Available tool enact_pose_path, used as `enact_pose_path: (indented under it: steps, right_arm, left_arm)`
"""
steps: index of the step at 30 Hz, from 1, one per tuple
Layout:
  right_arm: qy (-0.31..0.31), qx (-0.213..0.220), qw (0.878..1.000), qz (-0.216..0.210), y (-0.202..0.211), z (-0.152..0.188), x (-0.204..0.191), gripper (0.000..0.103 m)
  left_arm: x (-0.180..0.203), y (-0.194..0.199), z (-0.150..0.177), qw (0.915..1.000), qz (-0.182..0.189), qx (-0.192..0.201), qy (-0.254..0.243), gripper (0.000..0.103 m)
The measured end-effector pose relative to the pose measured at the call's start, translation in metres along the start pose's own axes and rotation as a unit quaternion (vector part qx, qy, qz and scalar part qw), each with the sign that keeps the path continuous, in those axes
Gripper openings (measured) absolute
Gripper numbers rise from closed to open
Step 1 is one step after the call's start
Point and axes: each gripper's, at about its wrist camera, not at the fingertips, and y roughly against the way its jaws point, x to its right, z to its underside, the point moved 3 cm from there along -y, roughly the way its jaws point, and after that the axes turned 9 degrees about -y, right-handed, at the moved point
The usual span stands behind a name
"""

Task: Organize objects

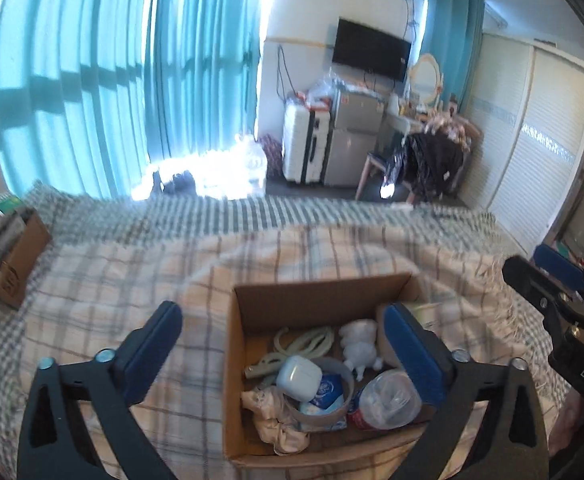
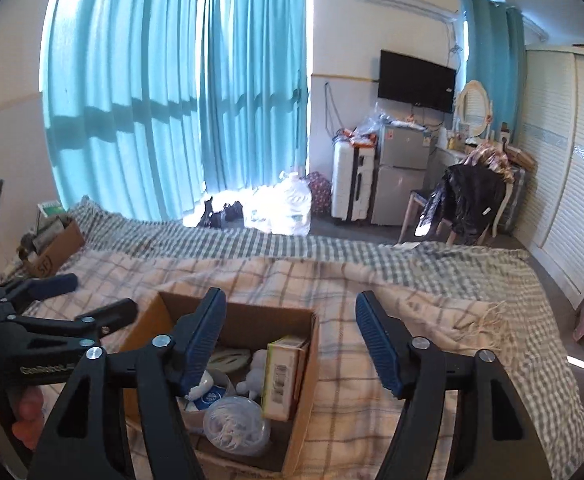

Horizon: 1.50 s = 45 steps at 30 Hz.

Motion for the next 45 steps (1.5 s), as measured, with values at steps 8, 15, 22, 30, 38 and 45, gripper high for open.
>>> enact_pose_path:
  steps: [8,15,22,30,38,45]
  right_arm:
    - [-0.023,0.07,0.997,-0.008,0.111,-0.033,0.014,0.087]
    - [-0.036,0.139,0.99,-0.005,0.193,-0.042,0.025,0.103]
    - [-0.028,0.135,0.99,0.008,0.224,-0.008,0.038,0.103]
    - [-0.07,0.117,0.99,0.03,0.183,0.076,0.069,0.103]
    - [-0.054,0.077,0.995,0.03,0.14,0.102,0.068,0.103]
    - [-0.035,0.067,0.996,0.04,0.129,0.109,0.058,0.103]
  left_arm:
    - [0.02,0.098,-0.03,0.9971,-0.026,0.072,-0.006,0.103]
    - [0.035,0.171,-0.033,0.9901,-0.027,0.138,-0.007,0.103]
    - [0.043,0.202,-0.004,0.9832,-0.051,0.175,0.004,0.103]
    - [0.064,0.163,0.061,0.9805,-0.078,0.18,-0.012,0.103]
    - [0.078,0.126,0.102,0.9868,-0.078,0.14,-0.026,0.103]
    - [0.067,0.132,0.111,0.9842,-0.099,0.145,-0.018,0.103]
